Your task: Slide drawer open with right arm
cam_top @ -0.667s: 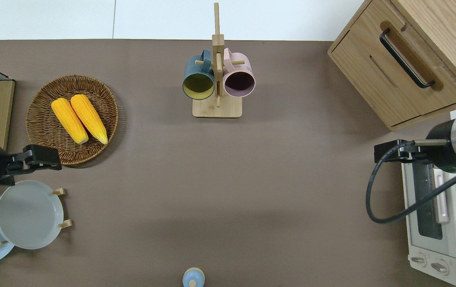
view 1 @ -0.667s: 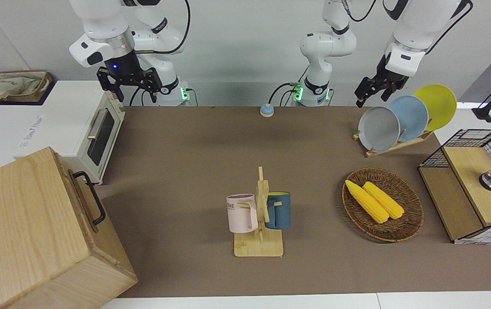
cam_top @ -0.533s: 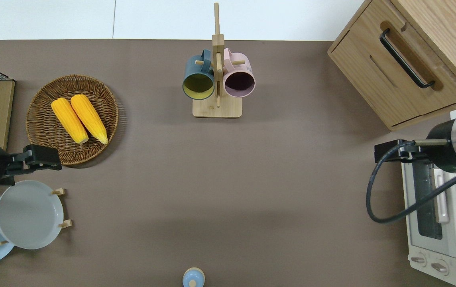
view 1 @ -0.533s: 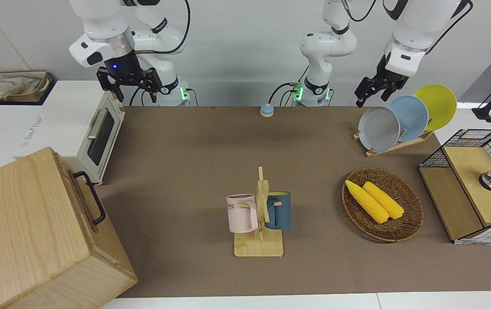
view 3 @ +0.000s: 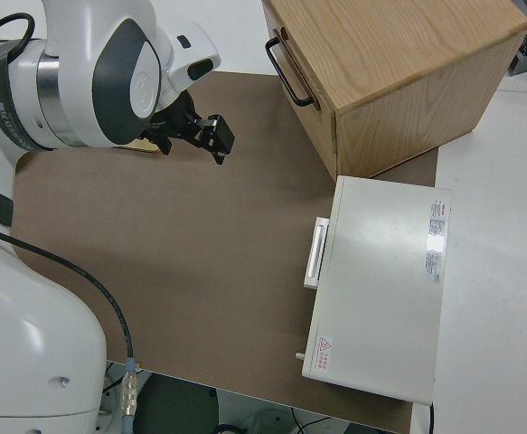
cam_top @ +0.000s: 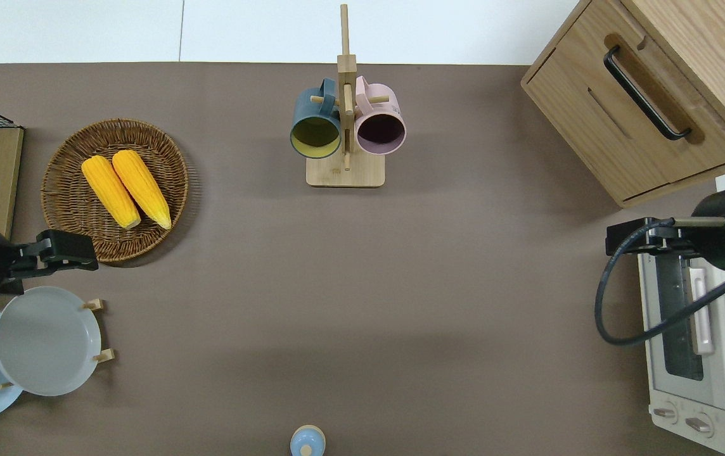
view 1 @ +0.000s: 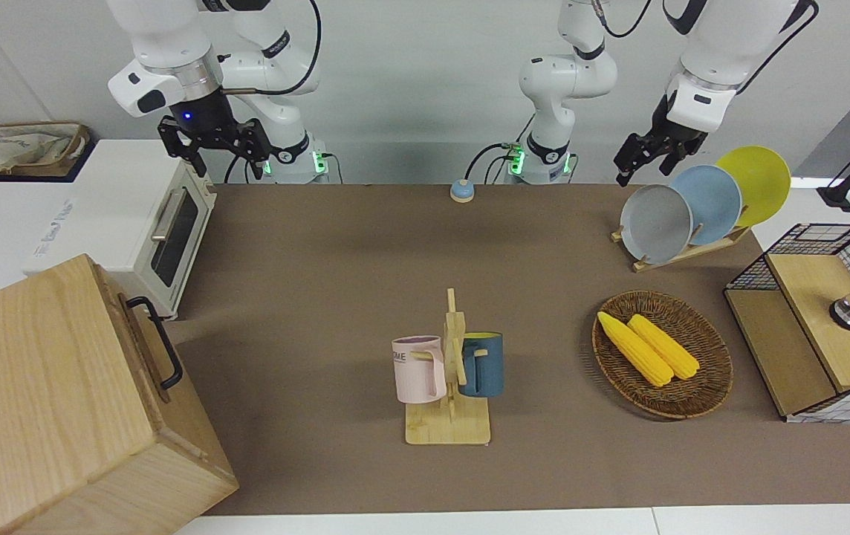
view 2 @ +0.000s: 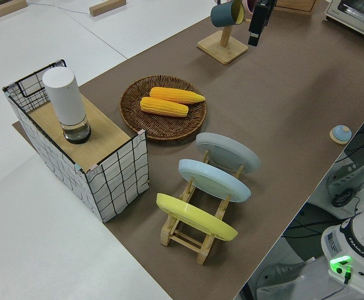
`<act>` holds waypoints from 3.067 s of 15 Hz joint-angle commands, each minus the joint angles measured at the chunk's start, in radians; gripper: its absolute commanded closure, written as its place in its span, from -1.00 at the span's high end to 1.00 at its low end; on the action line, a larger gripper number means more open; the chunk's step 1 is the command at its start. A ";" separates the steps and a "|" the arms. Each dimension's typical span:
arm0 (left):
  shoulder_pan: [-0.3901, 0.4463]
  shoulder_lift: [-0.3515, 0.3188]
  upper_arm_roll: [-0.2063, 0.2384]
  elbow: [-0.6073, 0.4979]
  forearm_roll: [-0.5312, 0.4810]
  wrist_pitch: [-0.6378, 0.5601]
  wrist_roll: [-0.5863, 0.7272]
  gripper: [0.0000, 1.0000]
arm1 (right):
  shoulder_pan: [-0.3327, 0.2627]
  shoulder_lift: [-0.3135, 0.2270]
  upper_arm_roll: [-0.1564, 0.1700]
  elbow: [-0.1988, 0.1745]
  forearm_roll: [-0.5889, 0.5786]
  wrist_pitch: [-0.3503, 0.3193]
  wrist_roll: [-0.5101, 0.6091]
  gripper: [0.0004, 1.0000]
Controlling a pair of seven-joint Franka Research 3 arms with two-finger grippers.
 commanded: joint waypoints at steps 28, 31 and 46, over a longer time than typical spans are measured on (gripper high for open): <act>-0.001 -0.008 0.004 0.004 -0.001 -0.017 0.009 0.99 | -0.009 0.022 0.009 -0.067 -0.048 0.062 -0.166 0.99; -0.001 -0.008 0.004 0.004 -0.001 -0.017 0.009 0.99 | -0.009 0.025 0.010 -0.069 -0.050 0.066 -0.174 0.99; -0.001 -0.008 0.004 0.004 -0.001 -0.015 0.009 0.99 | -0.006 0.059 0.035 -0.075 -0.203 0.109 -0.272 0.99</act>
